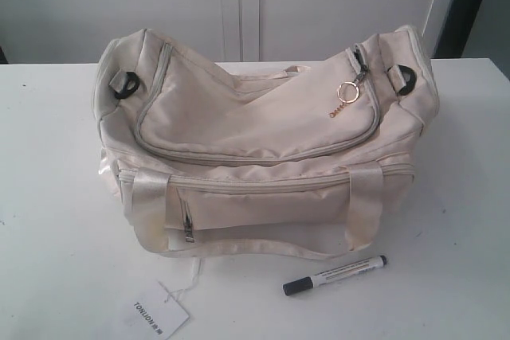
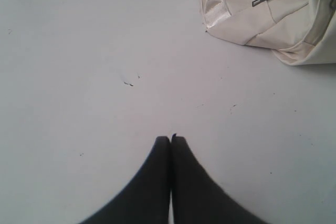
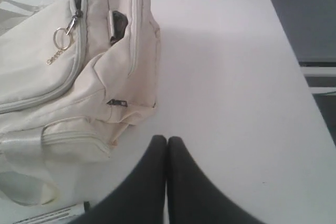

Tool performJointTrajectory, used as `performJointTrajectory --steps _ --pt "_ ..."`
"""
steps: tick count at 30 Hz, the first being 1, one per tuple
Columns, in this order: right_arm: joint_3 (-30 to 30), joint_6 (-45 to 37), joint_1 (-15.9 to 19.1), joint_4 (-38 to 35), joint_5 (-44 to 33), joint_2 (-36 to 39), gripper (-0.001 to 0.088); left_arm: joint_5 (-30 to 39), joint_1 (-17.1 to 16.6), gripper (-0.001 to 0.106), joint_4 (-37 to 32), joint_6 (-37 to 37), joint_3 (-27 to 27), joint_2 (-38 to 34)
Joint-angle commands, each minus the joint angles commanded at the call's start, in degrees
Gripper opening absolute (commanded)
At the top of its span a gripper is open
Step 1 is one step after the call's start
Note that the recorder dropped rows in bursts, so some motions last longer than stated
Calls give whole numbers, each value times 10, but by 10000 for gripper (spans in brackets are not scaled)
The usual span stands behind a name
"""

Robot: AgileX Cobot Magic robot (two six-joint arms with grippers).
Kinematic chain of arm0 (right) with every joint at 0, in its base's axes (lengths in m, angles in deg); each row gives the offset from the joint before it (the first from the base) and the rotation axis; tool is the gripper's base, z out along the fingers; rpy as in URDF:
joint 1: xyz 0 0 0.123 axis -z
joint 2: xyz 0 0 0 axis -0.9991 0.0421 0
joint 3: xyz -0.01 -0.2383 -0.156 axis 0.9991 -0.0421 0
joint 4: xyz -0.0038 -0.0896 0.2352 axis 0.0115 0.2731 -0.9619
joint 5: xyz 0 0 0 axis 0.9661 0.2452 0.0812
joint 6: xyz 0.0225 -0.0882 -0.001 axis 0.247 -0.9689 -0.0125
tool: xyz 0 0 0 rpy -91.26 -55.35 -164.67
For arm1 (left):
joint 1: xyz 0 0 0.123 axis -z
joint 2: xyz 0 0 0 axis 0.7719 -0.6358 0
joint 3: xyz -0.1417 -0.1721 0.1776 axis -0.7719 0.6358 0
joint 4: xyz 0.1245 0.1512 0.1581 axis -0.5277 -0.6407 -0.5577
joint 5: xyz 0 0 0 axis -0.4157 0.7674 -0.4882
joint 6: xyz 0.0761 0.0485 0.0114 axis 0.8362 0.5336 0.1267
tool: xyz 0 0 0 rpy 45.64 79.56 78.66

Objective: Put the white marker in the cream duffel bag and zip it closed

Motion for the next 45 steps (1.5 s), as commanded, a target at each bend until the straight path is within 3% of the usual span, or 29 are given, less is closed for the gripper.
performJointTrajectory --steps 18,31,45 --pt "112 -24 0 -45 -19 197 0 0 0 0 0 0 0 0" --pt "202 -24 0 -50 -32 297 0 0 0 0 0 0 0 0" --pt "296 -45 0 -107 -29 398 0 0 0 0 0 0 0 0"
